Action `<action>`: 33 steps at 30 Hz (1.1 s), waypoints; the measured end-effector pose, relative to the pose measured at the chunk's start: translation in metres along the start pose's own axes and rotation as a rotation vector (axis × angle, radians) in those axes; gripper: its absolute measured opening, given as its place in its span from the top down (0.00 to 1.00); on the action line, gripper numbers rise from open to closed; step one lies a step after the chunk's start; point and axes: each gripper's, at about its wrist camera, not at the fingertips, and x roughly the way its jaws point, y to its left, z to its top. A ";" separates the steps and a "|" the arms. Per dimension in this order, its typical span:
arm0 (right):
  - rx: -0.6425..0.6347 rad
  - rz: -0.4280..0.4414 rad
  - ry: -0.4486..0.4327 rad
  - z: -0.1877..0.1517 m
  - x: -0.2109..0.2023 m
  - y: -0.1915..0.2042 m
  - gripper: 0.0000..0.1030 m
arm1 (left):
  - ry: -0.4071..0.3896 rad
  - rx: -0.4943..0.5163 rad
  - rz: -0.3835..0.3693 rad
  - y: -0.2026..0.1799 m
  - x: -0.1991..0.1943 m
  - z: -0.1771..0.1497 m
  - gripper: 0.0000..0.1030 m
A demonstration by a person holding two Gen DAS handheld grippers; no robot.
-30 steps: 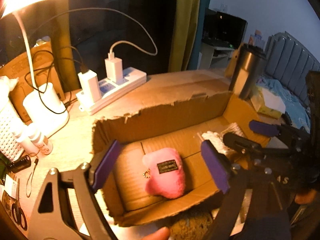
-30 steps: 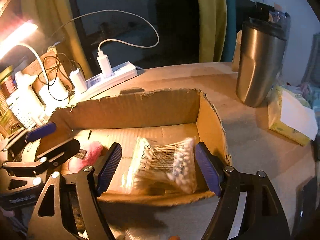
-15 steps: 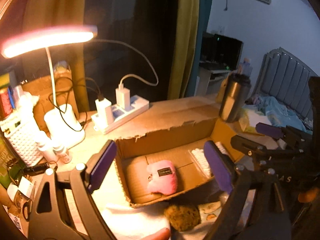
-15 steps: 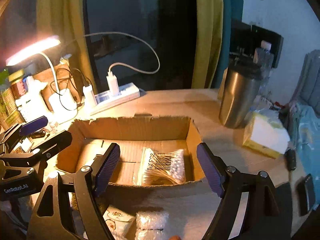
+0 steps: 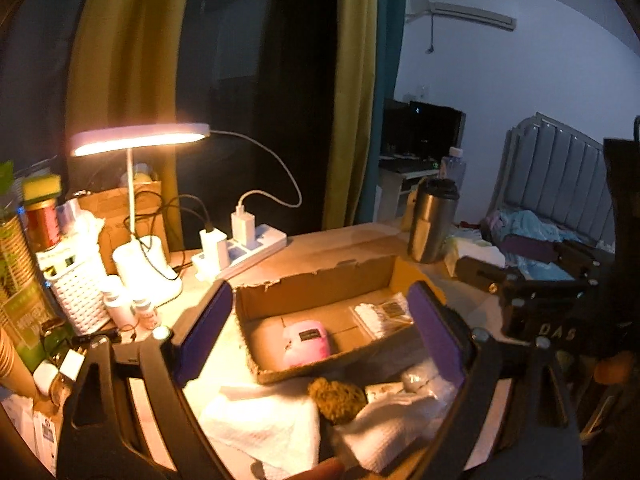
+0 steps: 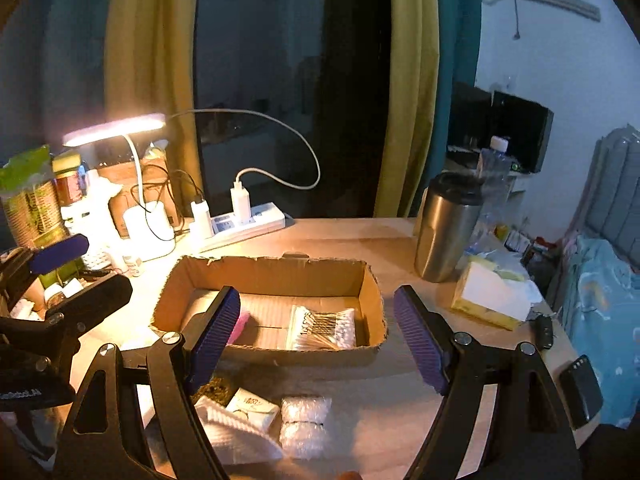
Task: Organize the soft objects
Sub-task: 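Withdraw both tools from the box back toward the remaining items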
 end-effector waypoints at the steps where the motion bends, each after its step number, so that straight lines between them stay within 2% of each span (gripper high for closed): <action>1: -0.001 -0.001 -0.009 0.000 -0.006 0.000 0.20 | -0.008 -0.004 0.002 0.001 -0.004 0.000 0.12; 6: -0.021 0.001 -0.052 -0.003 -0.030 0.005 0.20 | -0.067 -0.017 0.013 0.009 -0.031 -0.004 0.12; 10: -0.047 0.010 -0.072 -0.007 -0.045 0.011 0.20 | -0.067 -0.025 0.027 0.015 -0.040 -0.014 0.12; 20: -0.036 0.038 -0.076 -0.036 -0.061 0.010 0.20 | -0.008 -0.027 0.061 0.016 -0.039 -0.046 0.12; 33: -0.022 0.084 0.039 -0.089 -0.032 0.004 0.20 | 0.139 -0.023 0.099 0.010 -0.015 -0.097 0.12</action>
